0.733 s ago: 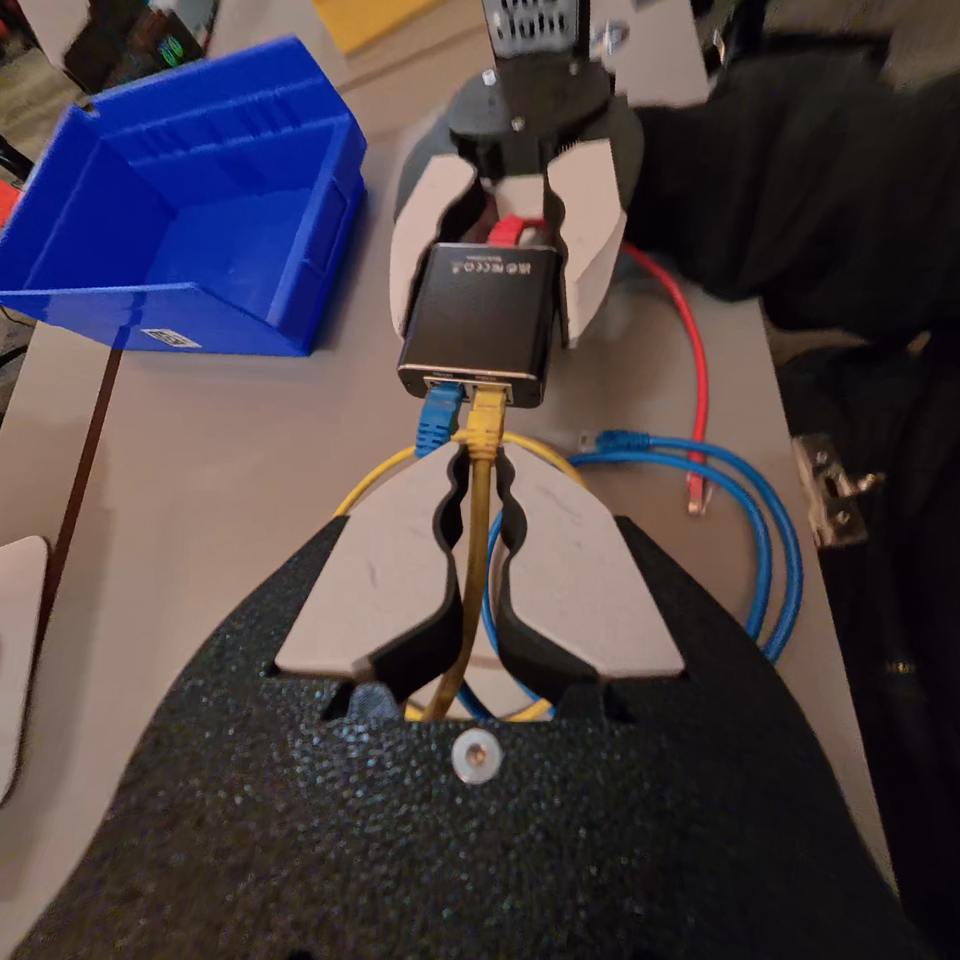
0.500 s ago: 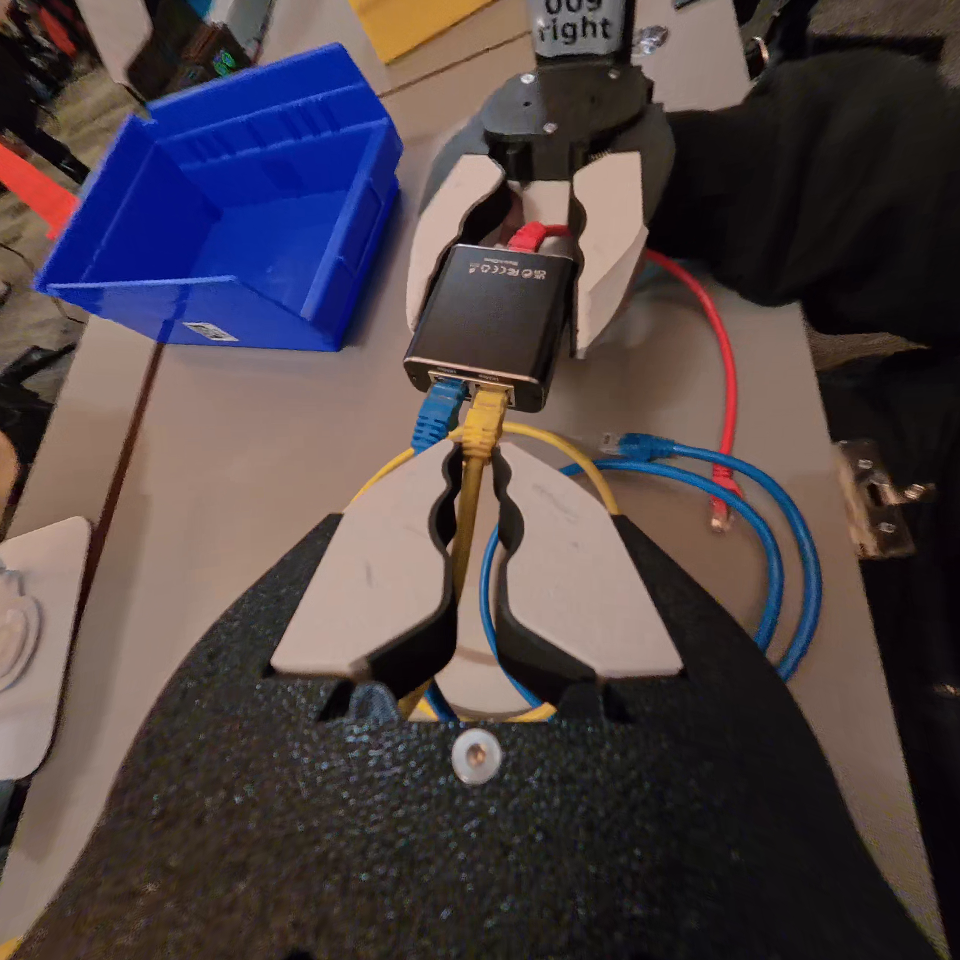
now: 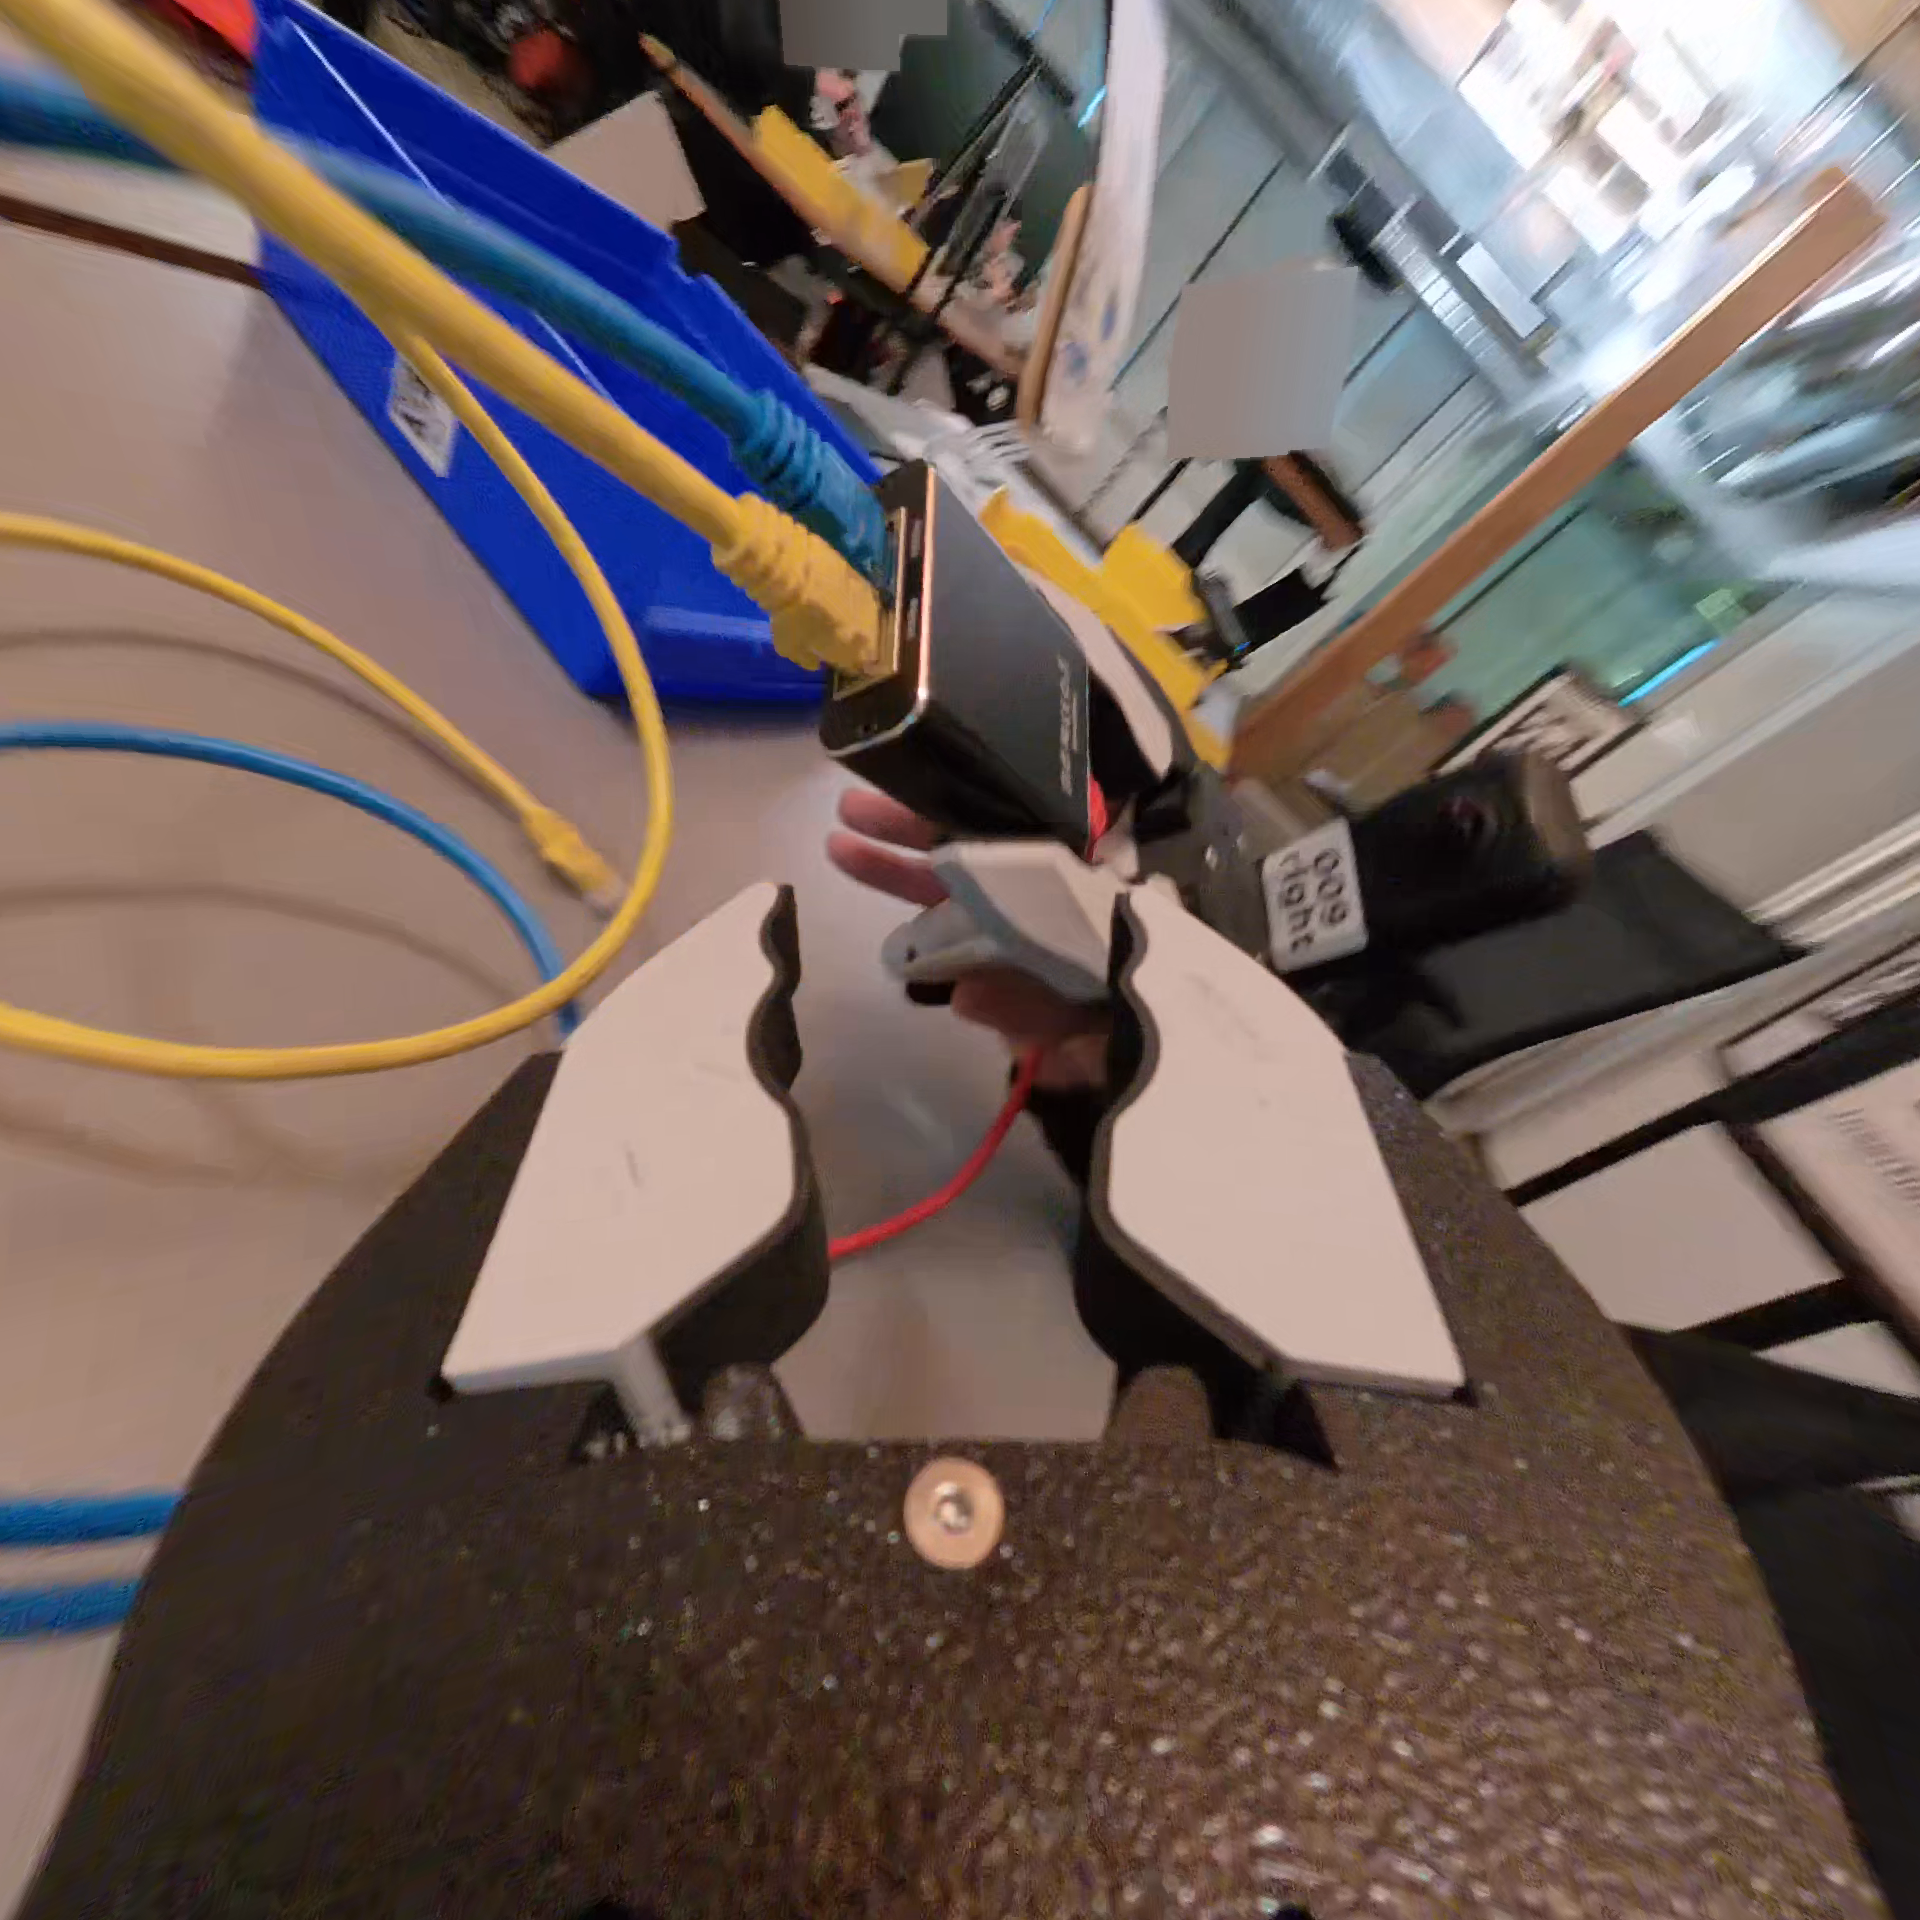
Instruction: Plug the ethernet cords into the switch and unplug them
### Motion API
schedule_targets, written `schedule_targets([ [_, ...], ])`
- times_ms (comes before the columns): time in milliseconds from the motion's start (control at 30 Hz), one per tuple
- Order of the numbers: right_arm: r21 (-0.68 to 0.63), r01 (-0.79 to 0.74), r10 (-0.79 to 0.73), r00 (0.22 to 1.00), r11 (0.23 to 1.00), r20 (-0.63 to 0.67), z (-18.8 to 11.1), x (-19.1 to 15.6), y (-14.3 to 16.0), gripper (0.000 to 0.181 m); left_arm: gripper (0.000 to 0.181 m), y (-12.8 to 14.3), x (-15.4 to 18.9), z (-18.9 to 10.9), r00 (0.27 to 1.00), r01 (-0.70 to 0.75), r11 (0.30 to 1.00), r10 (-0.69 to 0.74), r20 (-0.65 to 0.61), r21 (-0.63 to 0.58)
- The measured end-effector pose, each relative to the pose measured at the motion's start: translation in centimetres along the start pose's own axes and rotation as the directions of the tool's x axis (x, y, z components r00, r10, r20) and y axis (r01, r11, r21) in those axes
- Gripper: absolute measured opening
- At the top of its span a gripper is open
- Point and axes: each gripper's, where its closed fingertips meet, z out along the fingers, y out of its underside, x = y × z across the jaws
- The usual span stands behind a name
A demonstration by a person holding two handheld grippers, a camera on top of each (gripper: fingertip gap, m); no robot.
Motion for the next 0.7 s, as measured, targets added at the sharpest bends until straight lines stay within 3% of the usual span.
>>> schedule_targets([
  [133,0.008,0.066,-0.067,0.998,0.998,0.017,1.5,-2.1,-1.0,0.063,0.051,-1.5,0.7,0.0,0.980,0.133,0.989,-0.123,-0.153,0.058],
  [200,0.029,0.053,-0.054,0.998,0.998,0.030,1.9,-2.8,-1.3,0.063,0.030,-1.8,0.8,-0.3,0.962,0.187,0.980,-0.168,-0.215,0.070],
  [300,0.044,0.033,-0.037,0.996,0.998,0.077,1.9,-3.5,-1.2,0.063,0.025,-1.2,0.8,-0.7,0.935,0.219,0.976,-0.206,-0.290,0.012],
  [367,0.018,0.054,-0.056,0.979,0.998,0.194,1.2,-4.6,-0.9,0.064,0.024,-0.4,0.6,-1.1,0.938,0.177,0.982,-0.189,-0.292,-0.065],
  [433,0.033,0.033,-0.041,0.949,0.999,0.311,-0.2,-5.4,-1.6,0.080,0.025,0.0,0.3,-1.7,0.947,0.123,0.981,-0.161,-0.278,-0.149],
  [567,0.077,-0.034,0.003,0.931,0.996,0.365,-2.2,-4.8,-3.7,0.099,0.025,0.8,1.0,-3.4,0.934,0.010,0.929,-0.140,-0.328,-0.369],
  [700,-0.002,-0.063,0.059,0.918,0.998,0.393,-2.0,-5.2,-2.9,0.095,0.025,1.3,0.7,-3.4,0.960,-0.118,0.879,-0.018,-0.278,-0.462],
])
